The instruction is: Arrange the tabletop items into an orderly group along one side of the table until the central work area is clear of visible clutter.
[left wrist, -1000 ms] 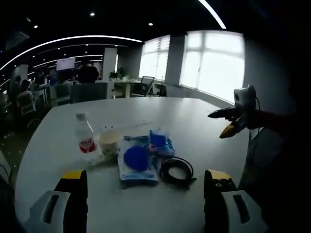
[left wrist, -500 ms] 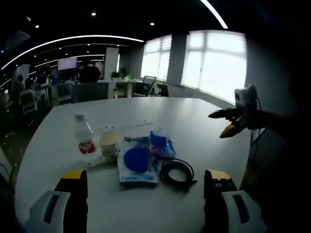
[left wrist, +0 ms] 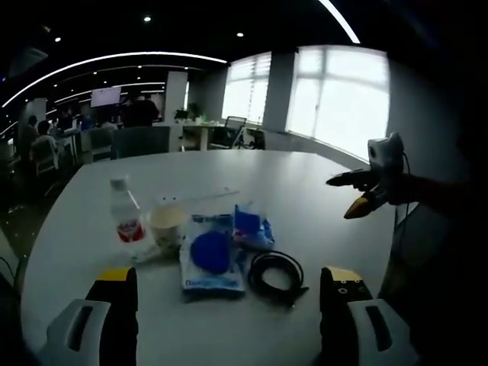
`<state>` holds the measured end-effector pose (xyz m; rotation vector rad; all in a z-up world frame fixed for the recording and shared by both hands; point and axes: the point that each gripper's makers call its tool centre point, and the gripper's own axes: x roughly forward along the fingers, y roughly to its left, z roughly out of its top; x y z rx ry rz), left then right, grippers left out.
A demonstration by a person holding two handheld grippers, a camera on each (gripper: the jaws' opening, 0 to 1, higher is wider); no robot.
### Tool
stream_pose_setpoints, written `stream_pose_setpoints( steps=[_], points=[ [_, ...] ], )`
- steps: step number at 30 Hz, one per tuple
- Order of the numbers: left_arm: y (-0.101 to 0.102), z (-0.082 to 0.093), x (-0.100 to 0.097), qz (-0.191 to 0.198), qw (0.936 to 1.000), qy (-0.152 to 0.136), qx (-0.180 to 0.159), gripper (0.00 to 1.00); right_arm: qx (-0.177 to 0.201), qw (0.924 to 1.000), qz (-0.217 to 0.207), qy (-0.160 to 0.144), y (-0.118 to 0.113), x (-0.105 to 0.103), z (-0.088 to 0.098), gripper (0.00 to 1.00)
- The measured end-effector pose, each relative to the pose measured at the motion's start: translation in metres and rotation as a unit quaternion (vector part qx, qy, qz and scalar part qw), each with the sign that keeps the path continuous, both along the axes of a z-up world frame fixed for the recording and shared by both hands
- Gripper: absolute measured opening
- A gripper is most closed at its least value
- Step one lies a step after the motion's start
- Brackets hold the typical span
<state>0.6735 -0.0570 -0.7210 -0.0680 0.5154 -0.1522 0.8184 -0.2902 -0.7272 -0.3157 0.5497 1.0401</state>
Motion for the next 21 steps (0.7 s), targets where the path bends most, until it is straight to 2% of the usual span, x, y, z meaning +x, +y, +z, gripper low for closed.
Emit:
stream_pose_setpoints(
  steps=[11, 21],
  points=[
    [-0.011, 0.001, 0.013, 0.024, 0.9997, 0.003, -0.003, 0.97, -0.004, 0.9998, 0.017, -0.004, 0.01, 0.01, 0.002, 0.98],
    [-0.017, 0.005, 0.02, 0.039, 0.9992, -0.001, 0.001, 0.96, -0.012, 0.9993, 0.034, -0.009, 0.016, 0.026, 0.003, 0.97]
  ],
)
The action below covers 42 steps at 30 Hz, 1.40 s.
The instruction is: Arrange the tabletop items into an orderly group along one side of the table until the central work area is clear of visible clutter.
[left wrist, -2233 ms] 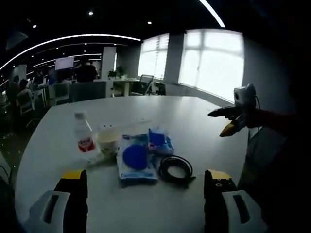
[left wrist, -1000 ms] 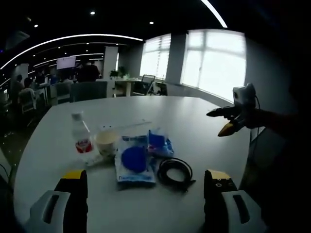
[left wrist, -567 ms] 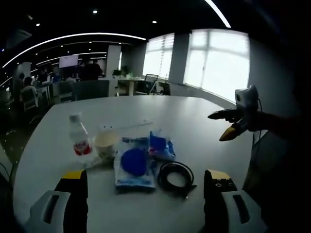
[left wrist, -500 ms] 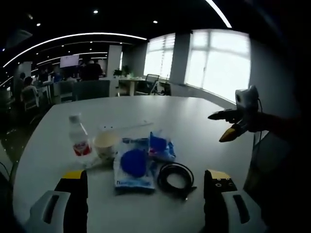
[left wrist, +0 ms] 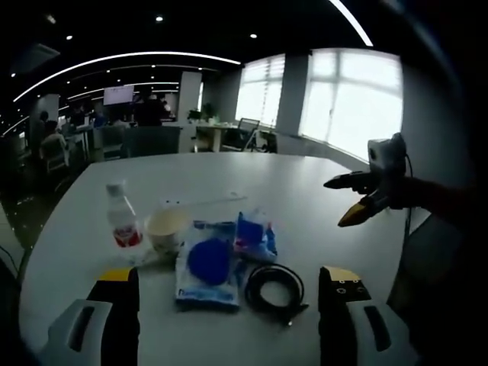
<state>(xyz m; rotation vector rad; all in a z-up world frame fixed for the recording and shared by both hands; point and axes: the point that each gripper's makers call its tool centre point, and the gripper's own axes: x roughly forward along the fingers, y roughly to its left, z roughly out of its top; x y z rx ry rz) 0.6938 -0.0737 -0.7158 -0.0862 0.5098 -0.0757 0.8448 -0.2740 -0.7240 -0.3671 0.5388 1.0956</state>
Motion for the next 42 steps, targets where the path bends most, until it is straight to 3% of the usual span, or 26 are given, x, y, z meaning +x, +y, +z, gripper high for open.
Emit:
stream_pose_setpoints(
  steps=[8, 22, 28, 42],
  points=[
    [0.003, 0.002, 0.004, 0.026, 0.9997, -0.001, 0.004, 0.93, -0.015, 0.9998, 0.01, -0.001, 0.0, 0.013, -0.007, 0.94],
    [-0.015, -0.007, 0.017, 0.012, 0.9999, 0.011, 0.007, 0.9, -0.024, 0.9996, 0.017, 0.006, -0.003, 0.032, -0.013, 0.92],
    [-0.02, -0.005, 0.025, 0.018, 0.9998, 0.002, 0.003, 0.9, -0.031, 0.9992, 0.025, 0.003, -0.003, 0.04, -0.016, 0.9],
    [-0.066, -0.018, 0.038, -0.016, 0.9996, 0.002, -0.022, 0.82, -0.058, 0.995, 0.078, -0.022, 0.006, 0.049, -0.025, 0.78]
  ],
)
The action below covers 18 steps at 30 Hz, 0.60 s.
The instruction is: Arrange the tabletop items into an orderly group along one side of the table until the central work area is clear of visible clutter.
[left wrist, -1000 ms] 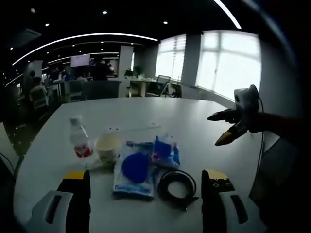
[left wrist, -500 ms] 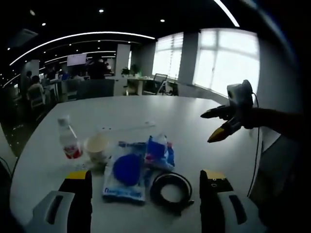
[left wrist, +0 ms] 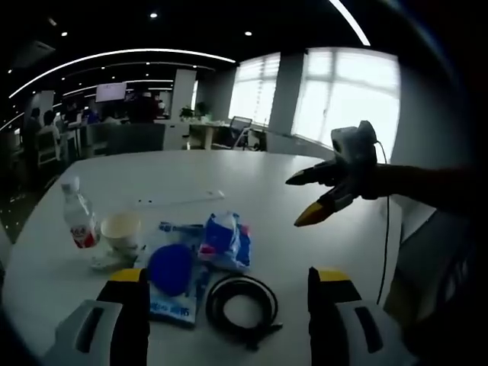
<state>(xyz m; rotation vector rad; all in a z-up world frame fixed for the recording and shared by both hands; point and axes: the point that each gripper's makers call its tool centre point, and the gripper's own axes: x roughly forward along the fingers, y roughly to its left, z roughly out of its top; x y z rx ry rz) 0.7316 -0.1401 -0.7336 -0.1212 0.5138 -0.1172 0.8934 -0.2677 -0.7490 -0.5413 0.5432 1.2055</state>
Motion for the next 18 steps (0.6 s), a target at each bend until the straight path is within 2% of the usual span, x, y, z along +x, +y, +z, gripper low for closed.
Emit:
stream_pose_setpoints(
  steps=[3, 6, 13, 16, 18],
  points=[
    [-0.006, -0.002, 0.003, 0.004, 0.9997, -0.003, -0.024, 0.76, -0.005, 0.9999, 0.01, -0.004, 0.0, 0.004, -0.004, 0.74],
    [-0.009, -0.006, 0.005, 0.004, 0.9997, -0.001, -0.024, 0.73, -0.008, 0.9998, 0.014, -0.007, 0.002, 0.01, -0.009, 0.68],
    [-0.017, -0.019, 0.011, 0.004, 0.9991, 0.006, -0.042, 0.65, -0.01, 0.9997, 0.021, -0.003, 0.006, 0.012, -0.015, 0.62],
    [-0.02, -0.024, 0.018, 0.01, 0.9988, 0.009, -0.048, 0.6, -0.008, 0.9998, 0.017, -0.001, 0.008, 0.017, -0.018, 0.55],
    [-0.022, -0.027, 0.022, 0.012, 0.9987, 0.008, -0.049, 0.57, -0.008, 0.9999, 0.014, 0.0, 0.009, 0.019, -0.021, 0.55]
  ],
)
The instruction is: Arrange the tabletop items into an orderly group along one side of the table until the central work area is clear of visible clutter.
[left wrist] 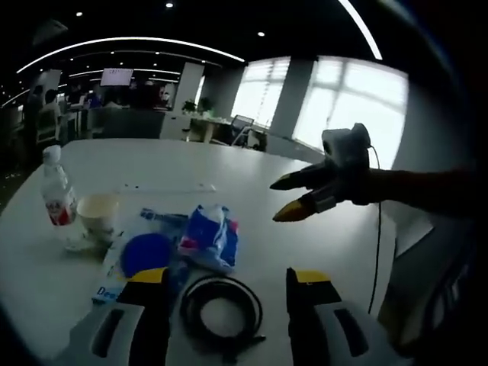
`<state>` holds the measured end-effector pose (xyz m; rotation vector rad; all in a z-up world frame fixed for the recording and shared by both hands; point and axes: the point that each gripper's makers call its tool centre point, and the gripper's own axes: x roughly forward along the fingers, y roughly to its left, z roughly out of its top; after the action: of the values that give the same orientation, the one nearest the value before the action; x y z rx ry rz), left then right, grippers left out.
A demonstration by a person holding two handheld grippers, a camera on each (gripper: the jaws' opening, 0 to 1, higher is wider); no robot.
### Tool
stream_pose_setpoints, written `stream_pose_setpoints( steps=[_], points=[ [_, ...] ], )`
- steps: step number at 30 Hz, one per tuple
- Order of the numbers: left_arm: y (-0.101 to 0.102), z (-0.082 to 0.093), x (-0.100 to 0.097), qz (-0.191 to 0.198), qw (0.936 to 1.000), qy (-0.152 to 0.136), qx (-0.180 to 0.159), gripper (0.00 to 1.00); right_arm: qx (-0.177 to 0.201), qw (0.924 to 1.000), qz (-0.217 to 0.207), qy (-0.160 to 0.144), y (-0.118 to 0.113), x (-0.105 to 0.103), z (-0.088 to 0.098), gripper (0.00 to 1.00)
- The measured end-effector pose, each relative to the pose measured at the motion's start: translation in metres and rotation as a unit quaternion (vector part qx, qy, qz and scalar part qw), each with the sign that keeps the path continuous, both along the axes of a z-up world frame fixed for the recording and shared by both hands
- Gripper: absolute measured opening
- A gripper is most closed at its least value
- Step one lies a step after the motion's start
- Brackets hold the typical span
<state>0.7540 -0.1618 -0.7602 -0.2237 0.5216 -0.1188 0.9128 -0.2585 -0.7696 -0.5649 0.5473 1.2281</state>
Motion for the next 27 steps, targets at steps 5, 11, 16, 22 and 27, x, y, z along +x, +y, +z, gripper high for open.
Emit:
stream_pose_setpoints(
  steps=[5, 11, 16, 22, 27],
  points=[
    [-0.011, -0.013, 0.012, -0.008, 0.9999, 0.009, -0.002, 0.54, -0.006, 1.0, -0.004, 0.002, 0.002, 0.004, -0.009, 0.51],
    [-0.017, -0.02, 0.02, -0.01, 0.9998, 0.018, -0.002, 0.5, -0.01, 1.0, -0.001, -0.001, 0.004, 0.009, -0.014, 0.45],
    [-0.017, -0.03, 0.029, 0.001, 0.9995, 0.029, -0.011, 0.46, -0.012, 0.9999, -0.002, -0.004, 0.007, 0.012, -0.019, 0.42],
    [-0.02, -0.039, 0.036, 0.006, 0.9991, 0.037, -0.021, 0.41, -0.015, 0.9998, -0.004, -0.012, 0.01, 0.017, -0.026, 0.36],
    [-0.02, -0.044, 0.041, 0.015, 0.9984, 0.044, -0.031, 0.38, -0.016, 0.9997, -0.004, -0.016, 0.012, 0.019, -0.031, 0.31]
  ],
)
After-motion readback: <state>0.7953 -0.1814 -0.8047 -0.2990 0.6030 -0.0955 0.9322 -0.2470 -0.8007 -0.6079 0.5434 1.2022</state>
